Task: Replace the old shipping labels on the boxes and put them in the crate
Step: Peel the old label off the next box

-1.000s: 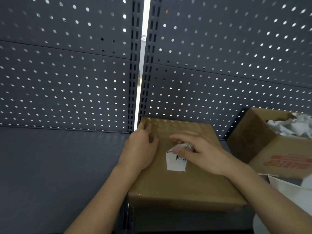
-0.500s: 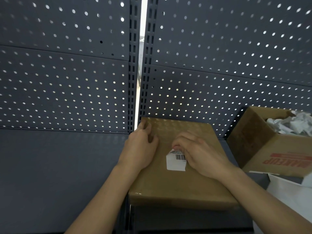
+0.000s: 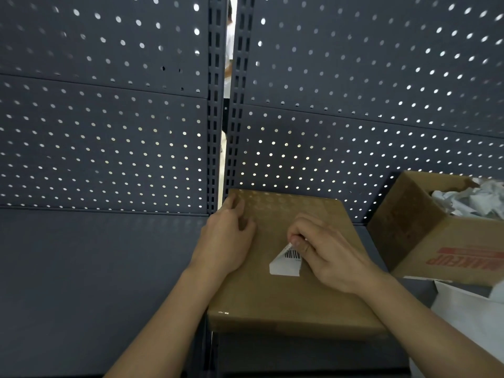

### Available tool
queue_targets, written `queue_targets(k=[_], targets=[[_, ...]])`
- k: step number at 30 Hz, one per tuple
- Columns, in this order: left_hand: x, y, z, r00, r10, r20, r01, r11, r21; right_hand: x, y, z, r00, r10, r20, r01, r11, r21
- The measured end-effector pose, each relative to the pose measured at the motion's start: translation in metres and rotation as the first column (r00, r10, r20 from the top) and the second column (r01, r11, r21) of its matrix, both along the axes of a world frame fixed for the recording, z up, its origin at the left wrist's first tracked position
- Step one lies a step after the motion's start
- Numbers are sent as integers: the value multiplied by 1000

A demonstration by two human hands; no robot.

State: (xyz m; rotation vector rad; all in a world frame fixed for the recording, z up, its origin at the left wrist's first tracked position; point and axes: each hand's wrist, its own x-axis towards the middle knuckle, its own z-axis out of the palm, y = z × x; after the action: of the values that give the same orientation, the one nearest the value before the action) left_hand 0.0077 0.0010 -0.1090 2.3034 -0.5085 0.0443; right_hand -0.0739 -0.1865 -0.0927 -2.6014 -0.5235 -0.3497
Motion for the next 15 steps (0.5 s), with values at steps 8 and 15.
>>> queue_targets(k=[8, 15], targets=[[1, 0, -2, 1000, -6, 17, 6, 1000, -11, -4, 4, 3, 995, -1, 96, -4, 998, 55], [2, 0, -3, 1000, -11, 11, 11, 1000, -18, -7, 9, 3, 981, -104, 165, 86, 989, 118]])
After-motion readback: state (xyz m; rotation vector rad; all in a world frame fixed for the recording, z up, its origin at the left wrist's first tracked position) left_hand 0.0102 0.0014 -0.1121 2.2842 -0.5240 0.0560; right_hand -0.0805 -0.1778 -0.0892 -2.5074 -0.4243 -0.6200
